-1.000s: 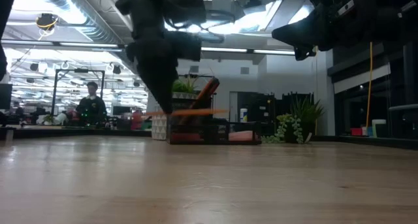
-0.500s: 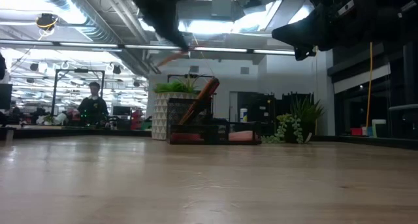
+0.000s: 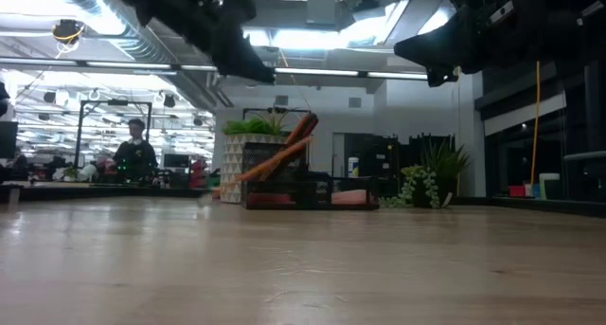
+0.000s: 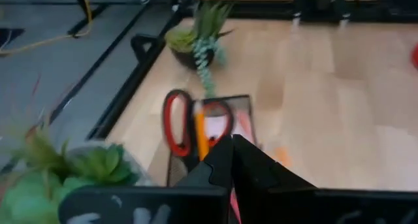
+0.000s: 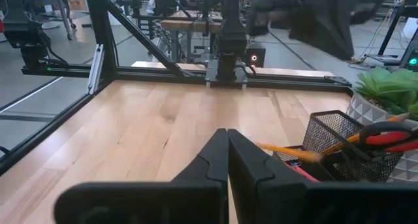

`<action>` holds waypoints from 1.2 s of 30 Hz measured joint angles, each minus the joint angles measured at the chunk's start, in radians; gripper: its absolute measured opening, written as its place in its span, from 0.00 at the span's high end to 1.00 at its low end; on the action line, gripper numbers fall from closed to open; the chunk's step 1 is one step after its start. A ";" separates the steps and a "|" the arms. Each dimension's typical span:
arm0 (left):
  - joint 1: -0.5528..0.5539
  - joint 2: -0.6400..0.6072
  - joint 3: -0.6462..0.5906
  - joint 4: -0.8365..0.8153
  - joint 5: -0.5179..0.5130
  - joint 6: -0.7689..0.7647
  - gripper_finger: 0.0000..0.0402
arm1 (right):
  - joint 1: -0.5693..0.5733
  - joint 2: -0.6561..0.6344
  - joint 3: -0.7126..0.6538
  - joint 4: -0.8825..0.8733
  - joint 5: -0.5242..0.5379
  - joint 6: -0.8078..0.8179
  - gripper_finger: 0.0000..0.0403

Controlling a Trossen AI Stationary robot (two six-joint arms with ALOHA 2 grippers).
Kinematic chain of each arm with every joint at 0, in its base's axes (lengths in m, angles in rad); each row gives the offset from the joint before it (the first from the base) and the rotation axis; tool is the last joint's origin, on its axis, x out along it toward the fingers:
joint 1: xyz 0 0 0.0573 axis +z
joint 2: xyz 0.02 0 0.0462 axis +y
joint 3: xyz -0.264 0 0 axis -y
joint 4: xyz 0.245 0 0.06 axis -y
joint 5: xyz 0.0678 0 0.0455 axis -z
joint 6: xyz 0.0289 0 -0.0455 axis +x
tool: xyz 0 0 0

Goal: Pick and place office supplies into organizer
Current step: Put the orange pencil into the black desk organizer

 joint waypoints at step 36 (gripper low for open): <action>-0.358 -0.004 -0.045 -0.017 0.068 -0.154 0.99 | 0.006 0.000 0.000 -0.044 0.000 0.033 0.98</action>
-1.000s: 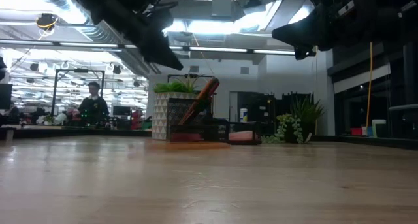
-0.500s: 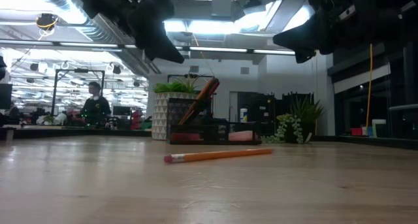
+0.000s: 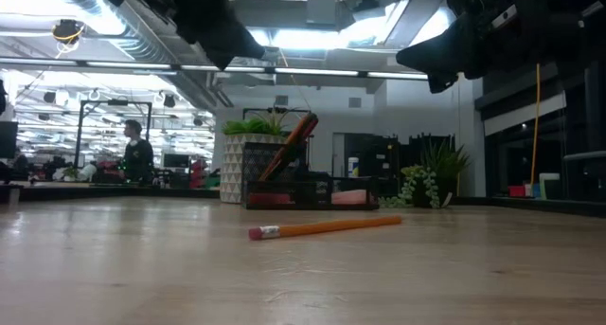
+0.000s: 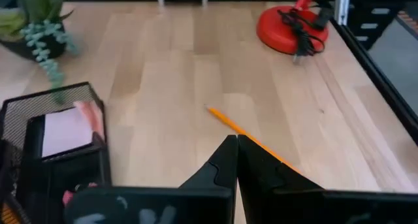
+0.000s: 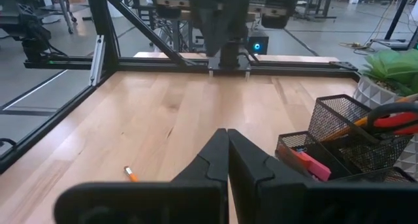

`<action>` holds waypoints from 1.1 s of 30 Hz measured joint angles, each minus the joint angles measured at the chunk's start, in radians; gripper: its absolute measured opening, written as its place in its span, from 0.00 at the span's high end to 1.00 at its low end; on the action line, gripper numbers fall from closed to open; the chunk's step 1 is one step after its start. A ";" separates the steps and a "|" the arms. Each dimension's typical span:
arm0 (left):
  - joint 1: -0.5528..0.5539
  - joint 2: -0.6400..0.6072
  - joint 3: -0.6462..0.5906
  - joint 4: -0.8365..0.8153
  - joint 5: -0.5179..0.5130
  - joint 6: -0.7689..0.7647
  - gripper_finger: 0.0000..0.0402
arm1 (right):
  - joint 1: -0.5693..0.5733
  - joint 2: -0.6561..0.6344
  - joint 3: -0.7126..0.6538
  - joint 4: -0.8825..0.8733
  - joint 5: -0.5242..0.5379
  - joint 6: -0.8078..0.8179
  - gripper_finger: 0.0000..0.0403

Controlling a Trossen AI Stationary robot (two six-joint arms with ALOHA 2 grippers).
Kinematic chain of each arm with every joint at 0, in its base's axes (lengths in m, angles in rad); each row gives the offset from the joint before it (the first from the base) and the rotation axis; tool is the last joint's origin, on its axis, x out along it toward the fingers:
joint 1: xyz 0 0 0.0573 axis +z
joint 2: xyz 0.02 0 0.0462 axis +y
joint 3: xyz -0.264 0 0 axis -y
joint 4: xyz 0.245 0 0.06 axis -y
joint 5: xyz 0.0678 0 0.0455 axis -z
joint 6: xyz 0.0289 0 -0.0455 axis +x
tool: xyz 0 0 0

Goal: Pick and place office supplies into organizer
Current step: Put the orange pencil into the black desk organizer

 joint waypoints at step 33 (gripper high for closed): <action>-0.054 -0.206 -0.318 0.307 -0.123 0.099 1.00 | 0.102 0.429 0.782 -1.080 -0.038 -0.103 0.98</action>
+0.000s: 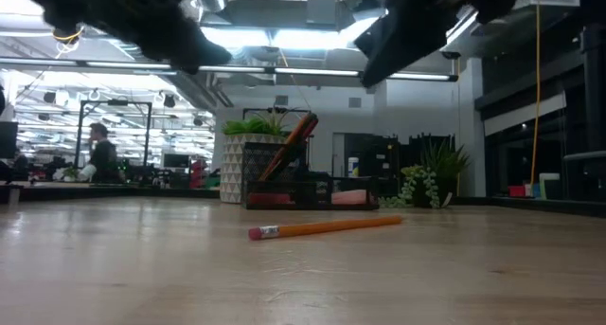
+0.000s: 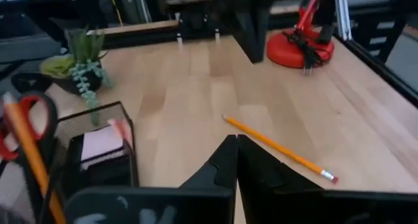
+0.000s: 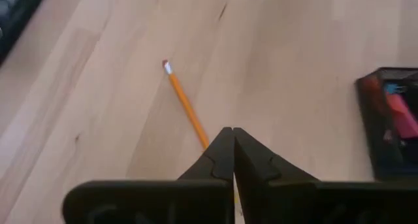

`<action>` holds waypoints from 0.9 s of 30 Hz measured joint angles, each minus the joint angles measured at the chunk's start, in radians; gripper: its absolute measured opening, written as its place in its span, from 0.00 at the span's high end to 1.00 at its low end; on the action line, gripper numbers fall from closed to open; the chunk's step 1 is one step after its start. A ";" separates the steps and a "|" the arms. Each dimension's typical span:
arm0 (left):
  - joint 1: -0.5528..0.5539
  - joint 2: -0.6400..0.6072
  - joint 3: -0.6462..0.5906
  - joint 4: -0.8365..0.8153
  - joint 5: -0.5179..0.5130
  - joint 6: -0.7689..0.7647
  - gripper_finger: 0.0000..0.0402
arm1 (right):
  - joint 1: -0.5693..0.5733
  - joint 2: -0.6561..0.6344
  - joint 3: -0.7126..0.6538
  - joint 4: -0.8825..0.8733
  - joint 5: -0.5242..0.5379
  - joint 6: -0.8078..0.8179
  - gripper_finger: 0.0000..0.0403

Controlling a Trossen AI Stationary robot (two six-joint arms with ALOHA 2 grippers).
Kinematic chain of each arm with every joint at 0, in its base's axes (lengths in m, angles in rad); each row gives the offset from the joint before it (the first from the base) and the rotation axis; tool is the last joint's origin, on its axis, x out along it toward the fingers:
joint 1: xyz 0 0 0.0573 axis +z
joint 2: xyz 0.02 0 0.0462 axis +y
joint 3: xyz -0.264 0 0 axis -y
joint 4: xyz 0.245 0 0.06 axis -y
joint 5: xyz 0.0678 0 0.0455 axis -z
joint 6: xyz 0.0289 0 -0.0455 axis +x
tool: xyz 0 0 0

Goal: Pick and place office supplies into organizer
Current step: Put the orange pencil into the black desk organizer

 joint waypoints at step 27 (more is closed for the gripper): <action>-0.001 -0.167 -0.143 -0.001 0.042 -0.039 1.00 | 0.081 0.451 0.359 -0.296 0.022 -0.014 0.60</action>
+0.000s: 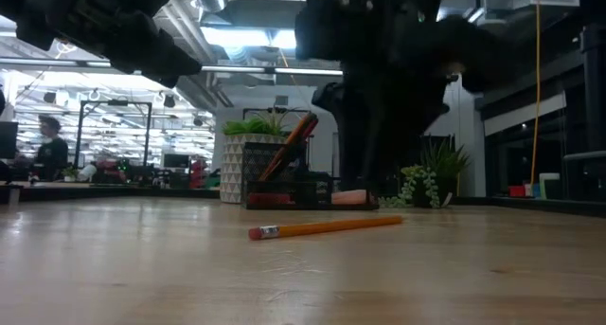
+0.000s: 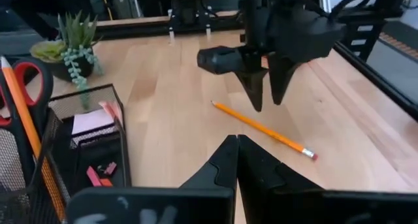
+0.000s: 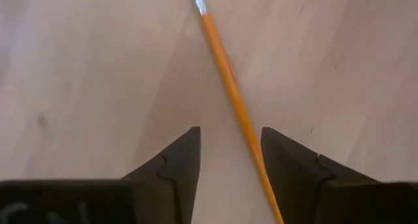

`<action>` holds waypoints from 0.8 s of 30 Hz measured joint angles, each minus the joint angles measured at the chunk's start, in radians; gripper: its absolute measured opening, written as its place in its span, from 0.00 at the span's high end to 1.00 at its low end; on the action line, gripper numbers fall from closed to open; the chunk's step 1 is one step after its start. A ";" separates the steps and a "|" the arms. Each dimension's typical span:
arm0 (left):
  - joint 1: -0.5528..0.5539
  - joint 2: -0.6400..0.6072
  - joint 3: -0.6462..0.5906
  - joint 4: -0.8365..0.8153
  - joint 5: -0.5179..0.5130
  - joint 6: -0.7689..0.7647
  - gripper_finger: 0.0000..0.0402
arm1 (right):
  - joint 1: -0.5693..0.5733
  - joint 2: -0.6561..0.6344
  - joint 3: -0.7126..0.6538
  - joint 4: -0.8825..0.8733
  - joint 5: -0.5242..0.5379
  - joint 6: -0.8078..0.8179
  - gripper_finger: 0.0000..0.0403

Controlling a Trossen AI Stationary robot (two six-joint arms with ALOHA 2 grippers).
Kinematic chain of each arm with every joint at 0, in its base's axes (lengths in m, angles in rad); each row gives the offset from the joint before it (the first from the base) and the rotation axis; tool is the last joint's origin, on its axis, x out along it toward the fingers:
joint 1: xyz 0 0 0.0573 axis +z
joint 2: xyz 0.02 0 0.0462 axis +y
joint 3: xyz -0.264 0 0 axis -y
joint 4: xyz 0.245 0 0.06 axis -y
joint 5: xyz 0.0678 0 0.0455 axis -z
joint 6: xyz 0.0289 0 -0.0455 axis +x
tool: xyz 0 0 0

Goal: Pick and place office supplies into organizer
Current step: Put the orange pencil into the black desk organizer

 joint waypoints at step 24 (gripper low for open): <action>0.000 0.000 0.000 -0.044 0.000 0.007 0.99 | -0.027 0.038 -0.006 -0.007 0.051 -0.021 0.61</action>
